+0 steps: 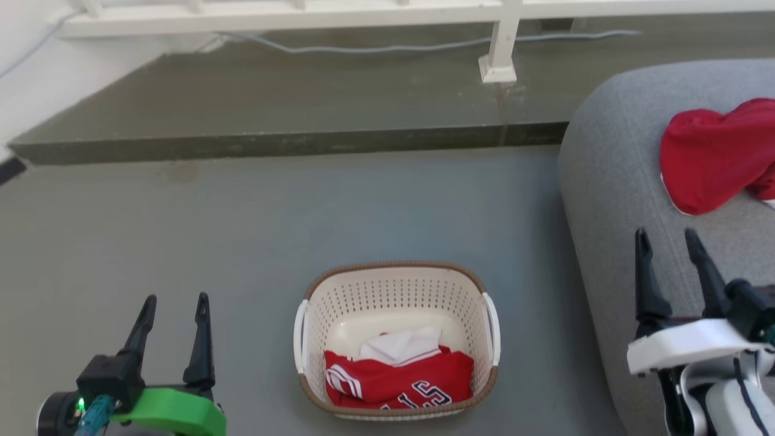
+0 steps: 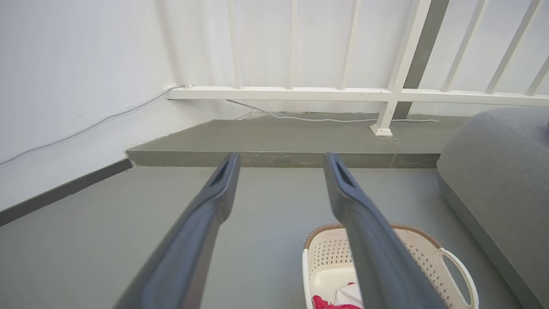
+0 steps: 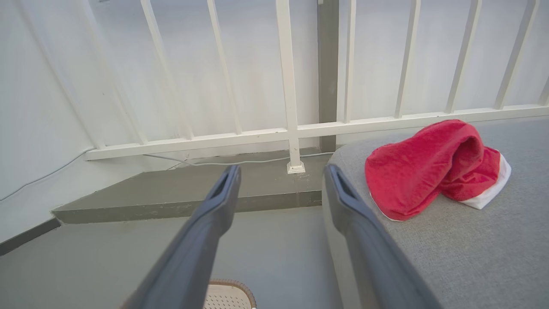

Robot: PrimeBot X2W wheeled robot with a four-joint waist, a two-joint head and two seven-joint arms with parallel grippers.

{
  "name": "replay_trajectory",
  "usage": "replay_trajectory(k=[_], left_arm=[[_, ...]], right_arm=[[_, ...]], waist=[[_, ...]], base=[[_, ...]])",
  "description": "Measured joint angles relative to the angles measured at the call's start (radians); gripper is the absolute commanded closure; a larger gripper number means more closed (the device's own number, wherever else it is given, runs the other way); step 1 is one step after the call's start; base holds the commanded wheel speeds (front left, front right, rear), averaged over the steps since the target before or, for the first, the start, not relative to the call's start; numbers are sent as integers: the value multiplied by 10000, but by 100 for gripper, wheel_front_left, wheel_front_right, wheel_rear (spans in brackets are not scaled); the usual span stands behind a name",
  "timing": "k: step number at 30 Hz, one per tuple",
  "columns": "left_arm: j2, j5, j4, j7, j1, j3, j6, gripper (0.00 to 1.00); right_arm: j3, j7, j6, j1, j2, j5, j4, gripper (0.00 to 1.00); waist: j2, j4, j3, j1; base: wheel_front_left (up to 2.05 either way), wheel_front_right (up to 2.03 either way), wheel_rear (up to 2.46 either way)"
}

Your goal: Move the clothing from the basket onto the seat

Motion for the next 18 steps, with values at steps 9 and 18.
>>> replay_trajectory(k=[9,18], left_arm=[[-10,84,15,397,-1097,-286,-17,0],[-163,366,355,742,-2443,-790,-244,0]], right_arm=[[-104,94,0,-1184,-125,-100,-290,0],[-351,267,0,-2519,-272,-98,-385,0]], waist=[[0,-12,1110,1],[0,-91,2348,2]], base=[[0,0,0],[0,0,0]])
